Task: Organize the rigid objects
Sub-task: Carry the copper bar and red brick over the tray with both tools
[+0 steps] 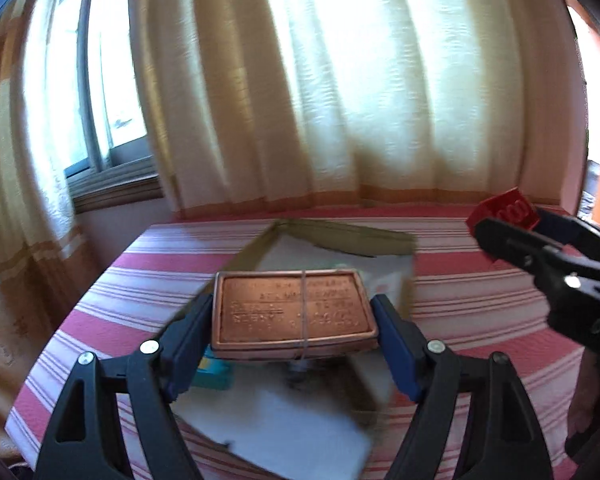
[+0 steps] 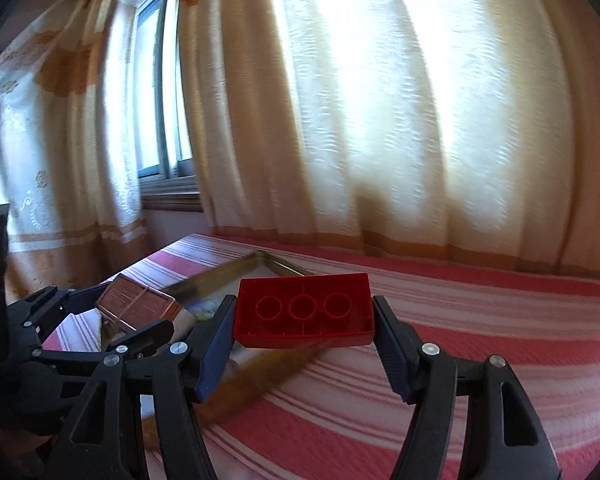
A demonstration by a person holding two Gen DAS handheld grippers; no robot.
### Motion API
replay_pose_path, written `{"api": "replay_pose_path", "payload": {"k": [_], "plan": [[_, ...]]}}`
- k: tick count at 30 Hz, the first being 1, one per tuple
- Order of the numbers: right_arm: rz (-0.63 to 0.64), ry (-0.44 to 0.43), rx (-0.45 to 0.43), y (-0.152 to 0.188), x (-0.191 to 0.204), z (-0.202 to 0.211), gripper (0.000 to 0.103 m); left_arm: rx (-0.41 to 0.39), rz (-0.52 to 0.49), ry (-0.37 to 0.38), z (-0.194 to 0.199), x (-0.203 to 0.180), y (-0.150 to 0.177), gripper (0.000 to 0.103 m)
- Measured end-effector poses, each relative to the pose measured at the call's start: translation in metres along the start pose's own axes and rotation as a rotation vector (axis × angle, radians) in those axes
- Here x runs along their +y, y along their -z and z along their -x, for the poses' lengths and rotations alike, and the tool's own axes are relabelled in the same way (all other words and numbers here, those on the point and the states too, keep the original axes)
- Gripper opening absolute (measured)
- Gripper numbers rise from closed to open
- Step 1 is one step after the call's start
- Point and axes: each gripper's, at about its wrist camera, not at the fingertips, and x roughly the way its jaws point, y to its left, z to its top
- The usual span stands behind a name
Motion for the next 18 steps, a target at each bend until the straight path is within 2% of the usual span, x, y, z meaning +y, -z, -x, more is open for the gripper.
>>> {"api": "replay_pose_path", "payload": {"k": [8, 13, 18], "plan": [[0.059, -0.08, 0.088, -0.009, 0.044, -0.047, 0.067, 0.076, 0.061, -0.028, -0.024, 0.046, 0.004, 0.078], [0.055, -0.116, 0.157, -0.002, 0.058, -0.069, 0.067, 0.112, 0.06, -0.039, -0.03, 0.048, 0.011, 0.078], [0.049, -0.127, 0.223, 0.005, 0.059, -0.084, 0.067, 0.164, 0.09, -0.011, -0.039, 0.056, 0.015, 0.078]]}}
